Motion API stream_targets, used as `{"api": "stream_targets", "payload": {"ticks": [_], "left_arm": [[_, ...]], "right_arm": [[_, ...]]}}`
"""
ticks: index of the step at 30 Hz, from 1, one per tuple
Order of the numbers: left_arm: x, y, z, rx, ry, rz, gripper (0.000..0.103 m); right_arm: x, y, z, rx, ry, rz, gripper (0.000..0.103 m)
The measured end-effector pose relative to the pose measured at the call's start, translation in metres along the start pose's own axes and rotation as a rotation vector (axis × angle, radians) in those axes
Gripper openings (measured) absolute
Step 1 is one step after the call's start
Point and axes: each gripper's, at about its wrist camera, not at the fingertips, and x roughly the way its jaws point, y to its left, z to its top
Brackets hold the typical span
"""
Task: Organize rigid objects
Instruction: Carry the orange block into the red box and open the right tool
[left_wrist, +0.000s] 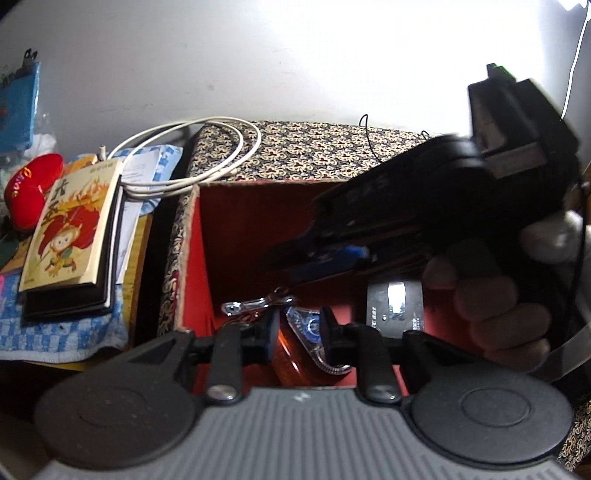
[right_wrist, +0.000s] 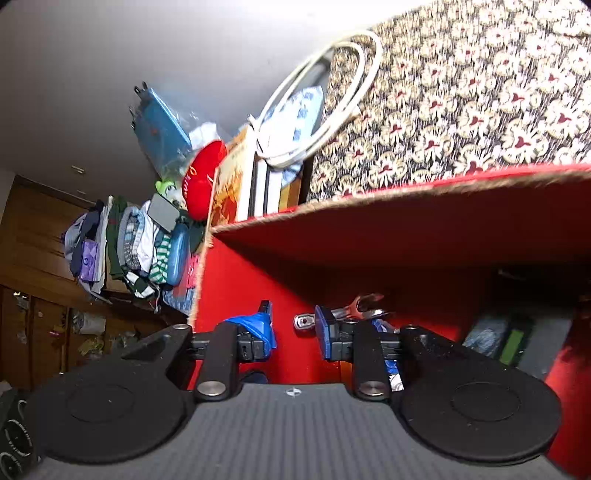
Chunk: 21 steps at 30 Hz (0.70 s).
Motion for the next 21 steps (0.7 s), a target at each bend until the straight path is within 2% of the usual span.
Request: {"api": "stream_targets", "payload": {"ticks": [9, 11, 21], "left_arm": [[-0.007, -0.013, 0.003, 0.018, 0.015, 0.093, 0.037], [-0.009, -0.015, 0.004, 0.02, 0.019, 0.113, 0.048], [-0.023, -0.034, 0.0, 0.054, 0.035, 0.209, 0.054]], "right_arm": [[-0.043, 0.003, -0.018, -0.025, -0.141, -0.04, 0.01], [-0.049, 0.004, -0.024, -0.031, -0.165, -0.061, 0.01], [-0.08, 0.01, -0.058, -0.037, -0.256, -0.09, 0.011]]}}
